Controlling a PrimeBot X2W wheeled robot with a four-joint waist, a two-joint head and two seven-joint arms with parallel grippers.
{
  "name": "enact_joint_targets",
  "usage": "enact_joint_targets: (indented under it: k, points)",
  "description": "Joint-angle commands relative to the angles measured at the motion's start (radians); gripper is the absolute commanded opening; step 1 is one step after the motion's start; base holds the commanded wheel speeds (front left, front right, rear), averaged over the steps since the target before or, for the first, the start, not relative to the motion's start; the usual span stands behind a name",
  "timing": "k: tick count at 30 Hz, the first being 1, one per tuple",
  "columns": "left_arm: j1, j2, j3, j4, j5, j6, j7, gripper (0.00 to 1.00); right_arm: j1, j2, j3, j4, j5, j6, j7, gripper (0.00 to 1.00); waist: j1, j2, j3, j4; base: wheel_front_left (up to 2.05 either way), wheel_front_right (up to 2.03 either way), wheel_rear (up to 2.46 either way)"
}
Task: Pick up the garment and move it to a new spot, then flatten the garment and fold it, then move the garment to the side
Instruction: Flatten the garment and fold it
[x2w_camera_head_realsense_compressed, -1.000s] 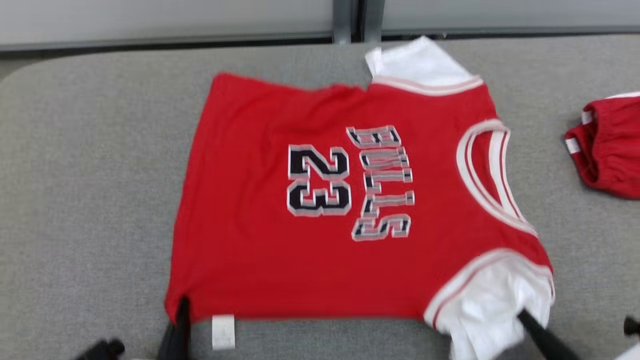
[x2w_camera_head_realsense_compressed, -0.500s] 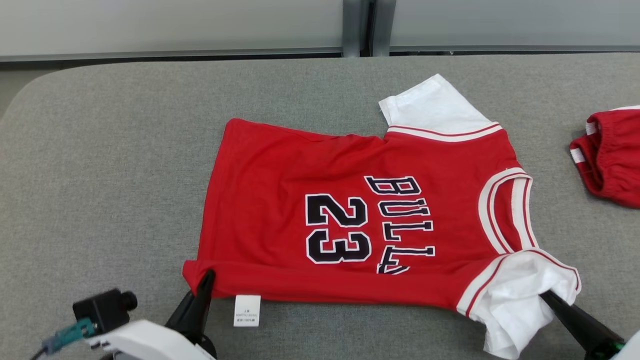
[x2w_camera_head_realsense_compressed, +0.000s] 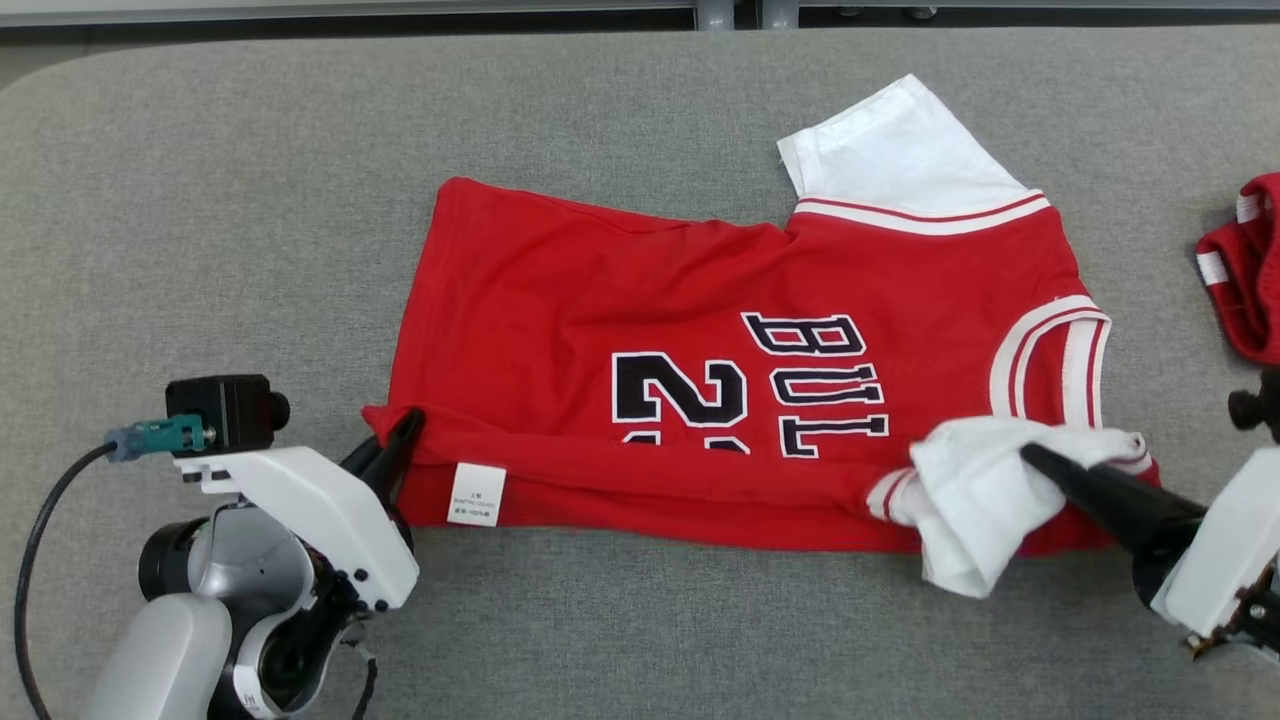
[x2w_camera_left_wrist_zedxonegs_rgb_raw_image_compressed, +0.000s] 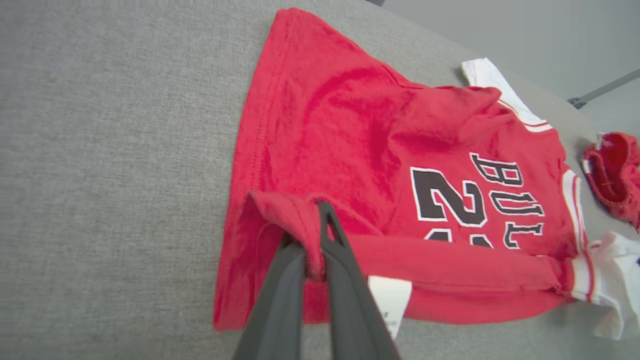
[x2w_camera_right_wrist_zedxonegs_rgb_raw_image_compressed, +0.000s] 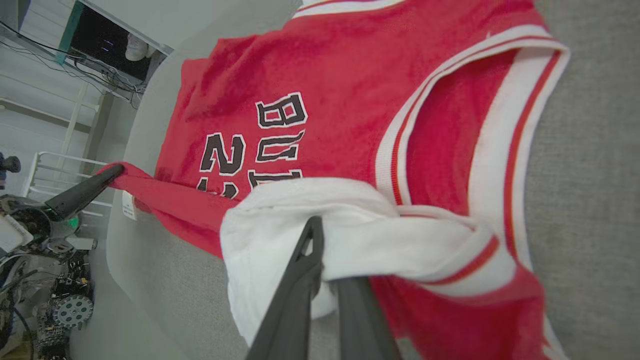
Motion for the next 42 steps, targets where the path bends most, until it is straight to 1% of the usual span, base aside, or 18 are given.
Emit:
enact_joint_targets:
  k: [1,2,3,4,8,13,17,19,24,28,35,36,37,38,39,40,41,42]
  points:
    - [-0.025,0.008,0.003,0.012,0.009,0.007,0.005,0.1,-0.029,0.002,-0.011,0.004,-0.009,0.001,0.005,1.0,0.0,0.0,0.009,-0.004,0.0,0.0,0.0]
    - [-0.036,0.001,0.004,0.023,0.004,0.011,0.01,0.33,-0.047,0.009,-0.013,0.007,-0.011,0.001,0.011,1.0,0.0,0.0,0.012,-0.006,0.0,0.0,0.0]
    - [-0.046,0.003,0.003,0.034,0.005,0.012,0.014,0.69,-0.064,0.017,-0.02,0.015,-0.013,0.001,0.011,1.0,0.0,0.0,0.015,-0.008,0.0,0.0,0.0]
    - [-0.054,0.005,0.004,0.047,0.005,0.013,0.017,1.0,-0.084,0.021,-0.029,0.022,-0.02,0.001,0.013,1.0,0.0,0.0,0.017,-0.011,0.0,0.0,0.0]
    - [-0.051,0.002,0.031,0.105,0.002,0.008,-0.026,1.0,-0.121,0.042,-0.075,0.031,-0.031,0.001,-0.007,1.0,0.0,0.0,0.015,-0.015,0.0,0.0,0.0]
    - [0.029,0.001,0.057,0.099,-0.009,-0.004,-0.088,1.0,-0.01,0.016,-0.09,-0.055,-0.061,0.001,-0.045,1.0,0.0,0.0,0.005,-0.019,0.0,0.0,0.0]
    - [0.101,-0.002,0.071,0.063,-0.026,-0.007,-0.113,1.0,0.086,-0.043,-0.072,-0.105,-0.144,0.001,-0.074,1.0,0.0,0.0,0.013,-0.025,0.0,0.0,0.0]
    - [0.146,0.0,0.073,0.037,-0.038,-0.012,-0.118,1.0,0.142,-0.089,-0.044,-0.119,-0.217,0.001,-0.102,1.0,0.0,0.0,0.02,-0.027,0.0,0.0,0.0]
    - [0.201,0.015,0.081,0.015,-0.042,-0.015,-0.122,1.0,0.177,-0.168,-0.004,-0.072,-0.38,0.001,-0.185,1.0,0.0,0.0,0.04,-0.03,0.0,0.0,0.0]
    - [0.199,0.026,0.047,0.027,-0.032,-0.025,-0.09,1.0,0.153,-0.18,0.027,-0.02,-0.44,0.001,-0.206,1.0,0.0,0.0,0.051,-0.023,0.0,0.0,0.0]
    - [0.14,0.015,0.022,0.07,-0.032,-0.04,-0.078,1.0,0.124,-0.163,0.058,0.031,-0.453,0.0,-0.227,1.0,0.0,0.0,0.066,-0.016,0.0,0.0,0.0]
    - [0.134,0.018,0.017,0.077,-0.03,-0.046,-0.073,0.98,0.118,-0.16,0.064,0.035,-0.451,0.0,-0.229,1.0,0.0,0.0,0.069,-0.017,0.0,0.0,0.0]
    - [0.126,0.015,0.017,0.085,-0.033,-0.044,-0.072,0.48,0.112,-0.158,0.075,0.04,-0.446,0.0,-0.228,1.0,0.0,0.0,0.072,-0.02,0.0,0.0,0.0]
    - [0.122,0.013,0.015,0.093,-0.038,-0.049,-0.069,0.17,0.105,-0.156,0.086,0.046,-0.441,0.0,-0.226,1.0,0.0,0.0,0.074,-0.024,0.0,0.0,0.0]
    - [0.121,0.012,0.009,0.099,-0.045,-0.059,-0.06,0.0,0.097,-0.155,0.105,0.051,-0.435,0.0,-0.222,1.0,0.0,0.0,0.075,-0.027,0.0,0.0,0.0]
    - [0.122,0.009,0.002,0.104,-0.056,-0.069,-0.053,0.0,0.087,-0.158,0.126,0.055,-0.429,0.0,-0.223,0.96,0.0,0.0,0.075,-0.031,0.0,0.0,0.0]
    - [0.123,0.007,-0.003,0.104,-0.065,-0.082,-0.043,0.0,0.075,-0.16,0.139,0.061,-0.424,0.0,-0.232,0.36,0.0,0.0,0.074,-0.033,0.0,0.0,0.0]
    - [0.121,0.007,0.005,0.099,-0.076,-0.086,-0.047,0.0,0.068,-0.166,0.152,0.068,-0.41,0.0,-0.23,0.0,0.0,0.0,0.071,-0.034,0.0,0.0,0.0]
